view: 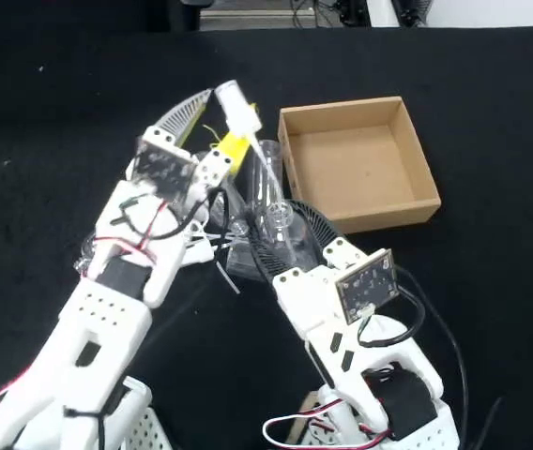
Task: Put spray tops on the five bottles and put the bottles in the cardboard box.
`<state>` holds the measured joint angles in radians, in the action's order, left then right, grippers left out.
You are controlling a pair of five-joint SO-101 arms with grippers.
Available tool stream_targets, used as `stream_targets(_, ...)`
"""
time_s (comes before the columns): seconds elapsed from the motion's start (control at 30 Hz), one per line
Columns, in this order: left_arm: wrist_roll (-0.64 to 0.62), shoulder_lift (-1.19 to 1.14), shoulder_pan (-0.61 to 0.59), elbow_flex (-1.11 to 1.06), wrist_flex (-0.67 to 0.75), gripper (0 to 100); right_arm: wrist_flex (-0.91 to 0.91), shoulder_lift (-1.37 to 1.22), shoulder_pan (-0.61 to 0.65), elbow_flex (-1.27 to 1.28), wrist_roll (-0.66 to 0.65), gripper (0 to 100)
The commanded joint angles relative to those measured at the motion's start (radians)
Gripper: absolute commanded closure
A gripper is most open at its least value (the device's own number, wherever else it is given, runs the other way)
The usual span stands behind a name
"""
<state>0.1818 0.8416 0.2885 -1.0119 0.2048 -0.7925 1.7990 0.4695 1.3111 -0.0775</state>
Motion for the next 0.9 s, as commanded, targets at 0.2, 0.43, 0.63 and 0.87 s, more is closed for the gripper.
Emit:
stream_targets(0.2, -0.012, 0.092, 0.074, 0.005, 0.028, 81, -0.002, 0.105, 0.008, -0.064, -0.006, 98.6)
stream_targets(0.43, -0.012, 0.095, 0.15, -0.01, 0.025, 81, -0.009, 0.105, 0.006, -0.087, -0.006, 98.6)
stream_targets(0.63, -0.012, 0.123, 0.084, -0.012, 0.02, 81, -0.009, 0.105, 0.006, -0.099, -0.006, 98.6)
stream_targets(0.87, -0.008, 0.384, 0.067, -0.059, -0.149, 81, -0.002, 0.105, 0.008, -0.185, -0.006, 98.6)
